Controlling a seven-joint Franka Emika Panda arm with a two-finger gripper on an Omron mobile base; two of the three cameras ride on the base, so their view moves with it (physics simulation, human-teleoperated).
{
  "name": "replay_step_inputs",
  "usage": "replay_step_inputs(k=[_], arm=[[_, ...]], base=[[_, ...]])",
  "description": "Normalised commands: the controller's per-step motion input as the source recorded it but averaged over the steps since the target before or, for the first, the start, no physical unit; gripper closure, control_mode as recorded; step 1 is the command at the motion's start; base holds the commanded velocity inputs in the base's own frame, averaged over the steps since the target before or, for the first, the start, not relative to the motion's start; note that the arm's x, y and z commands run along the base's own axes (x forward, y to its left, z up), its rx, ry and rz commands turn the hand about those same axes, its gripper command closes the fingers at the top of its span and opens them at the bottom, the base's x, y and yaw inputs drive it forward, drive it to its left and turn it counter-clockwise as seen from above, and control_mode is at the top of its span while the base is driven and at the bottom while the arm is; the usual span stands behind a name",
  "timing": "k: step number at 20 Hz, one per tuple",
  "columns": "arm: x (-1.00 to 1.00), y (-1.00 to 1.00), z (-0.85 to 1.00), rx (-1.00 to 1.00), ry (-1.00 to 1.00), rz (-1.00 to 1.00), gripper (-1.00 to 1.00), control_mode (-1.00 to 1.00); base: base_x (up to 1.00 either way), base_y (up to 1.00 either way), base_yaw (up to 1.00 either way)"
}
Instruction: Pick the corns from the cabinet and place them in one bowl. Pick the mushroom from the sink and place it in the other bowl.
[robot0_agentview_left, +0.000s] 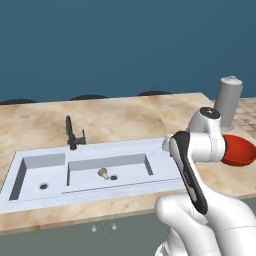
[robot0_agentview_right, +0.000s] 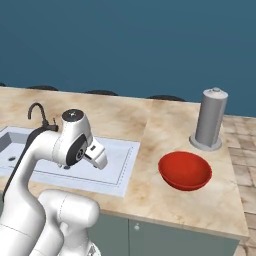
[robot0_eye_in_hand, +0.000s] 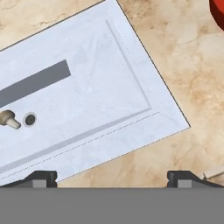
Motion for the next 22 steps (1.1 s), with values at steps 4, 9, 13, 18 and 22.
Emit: replay_step_inputs(k=[4, 9, 13, 18, 22], arm=[[0.0, 0.0, 0.0, 0.0, 0.0, 0.0, -1.0, 1.0], [0.0, 0.0, 0.0, 0.0, 0.0, 0.0, -1.0, 1.0], [0.1, 0.08, 0.0, 0.0, 0.0, 0.02, -1.0, -1.0], [0.27, 0.27, 0.02, 0.0, -0.01, 0.17, -1.0, -1.0], [0.23, 0.38, 0.0, 0.0, -0.01, 0.3, -1.0, -1.0]], base=[[0.0, 0.0, 0.0], [0.0, 0.0, 0.0], [0.0, 0.0, 0.0], [0.0, 0.0, 0.0], [0.0, 0.0, 0.0]])
